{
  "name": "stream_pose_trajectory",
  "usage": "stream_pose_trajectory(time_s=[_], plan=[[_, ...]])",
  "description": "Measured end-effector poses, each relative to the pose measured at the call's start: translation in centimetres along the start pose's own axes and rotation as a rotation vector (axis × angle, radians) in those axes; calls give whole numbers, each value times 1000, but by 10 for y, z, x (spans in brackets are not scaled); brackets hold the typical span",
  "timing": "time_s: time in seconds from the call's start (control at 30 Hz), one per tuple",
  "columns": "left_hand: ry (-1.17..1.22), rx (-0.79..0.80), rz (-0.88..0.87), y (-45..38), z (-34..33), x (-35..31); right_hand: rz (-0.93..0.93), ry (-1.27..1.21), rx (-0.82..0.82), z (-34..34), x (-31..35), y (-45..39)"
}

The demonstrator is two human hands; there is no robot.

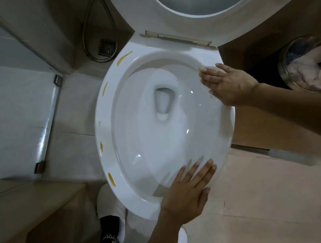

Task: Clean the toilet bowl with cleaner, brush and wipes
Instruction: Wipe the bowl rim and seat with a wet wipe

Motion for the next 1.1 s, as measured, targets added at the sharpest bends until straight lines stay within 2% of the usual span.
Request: stream_pose_trajectory(time_s=[0.1, 0.33, 0.57, 0.77, 1.1], plan=[[5, 1, 0, 0, -1, 1, 41, -71, -28, -3, -5, 3], [10, -3, -2, 0, -1, 0, 18, 20, -10, -2, -4, -3], [18, -22, -1, 2, -2, 0, 51, -32, 14, -4, 5, 23], [3, -5, 0, 1, -3, 1, 16, 31, 39, 6, -5, 7], [-122, 30, -15, 4, 1, 1, -40, -185, 130, -4, 23, 38]])
Point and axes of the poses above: each hand's wrist, its own y-axis away from the middle knuckle, its own z-axis out of the back of the hand, x = y × z, the point moved 2 cm from there along -y, towards the middle knuckle, and after that the axes turned 10 degrees about -z, right-handed, at the moved point
